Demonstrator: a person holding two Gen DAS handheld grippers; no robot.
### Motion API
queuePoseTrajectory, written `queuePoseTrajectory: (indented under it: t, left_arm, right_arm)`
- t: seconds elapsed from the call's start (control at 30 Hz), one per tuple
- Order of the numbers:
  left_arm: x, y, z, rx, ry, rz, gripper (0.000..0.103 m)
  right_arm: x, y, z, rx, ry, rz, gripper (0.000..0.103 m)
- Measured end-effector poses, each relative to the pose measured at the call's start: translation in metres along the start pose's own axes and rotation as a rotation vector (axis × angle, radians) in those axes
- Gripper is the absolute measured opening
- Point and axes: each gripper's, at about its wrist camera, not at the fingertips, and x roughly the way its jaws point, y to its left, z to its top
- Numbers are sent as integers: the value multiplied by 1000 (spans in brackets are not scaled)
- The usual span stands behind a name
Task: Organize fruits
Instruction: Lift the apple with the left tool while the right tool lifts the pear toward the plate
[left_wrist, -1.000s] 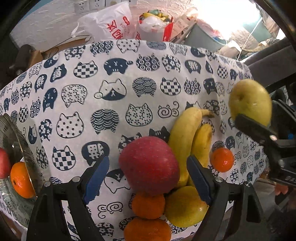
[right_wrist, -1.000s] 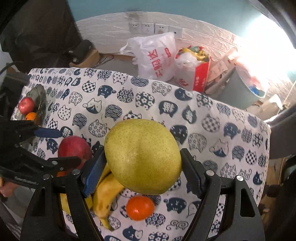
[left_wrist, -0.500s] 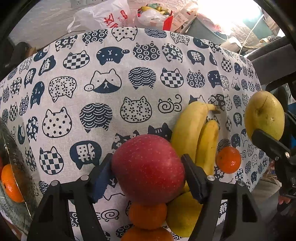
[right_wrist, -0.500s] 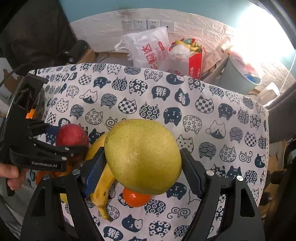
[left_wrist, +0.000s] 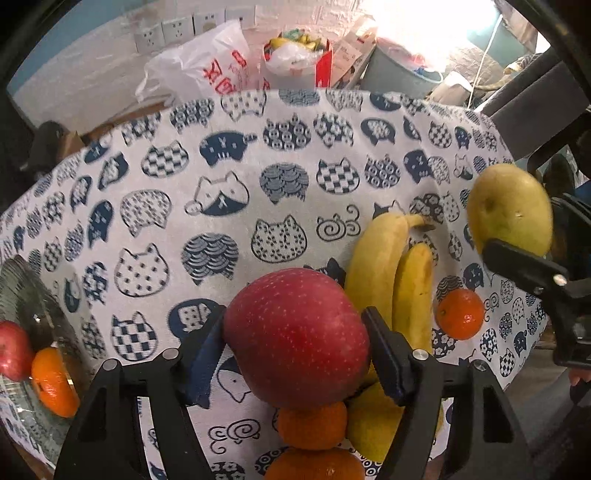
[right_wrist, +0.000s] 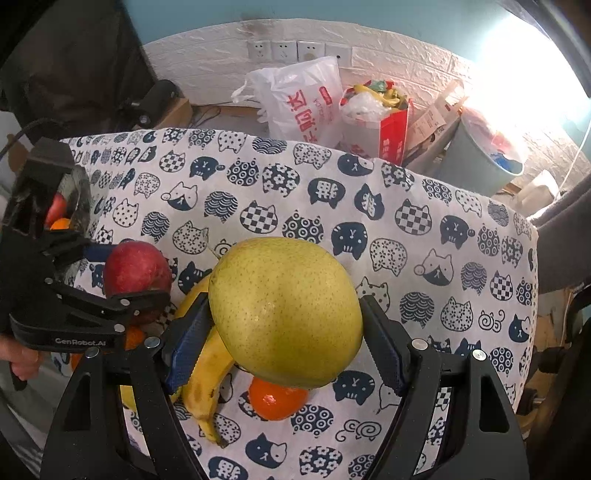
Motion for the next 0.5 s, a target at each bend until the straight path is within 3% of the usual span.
queuePoseTrajectory:
  t: [0.5]
  left_arm:
    - [-66, 20, -20, 25, -129, 48, 74]
  right_arm:
    - [-22, 33, 19, -43, -69, 33, 79]
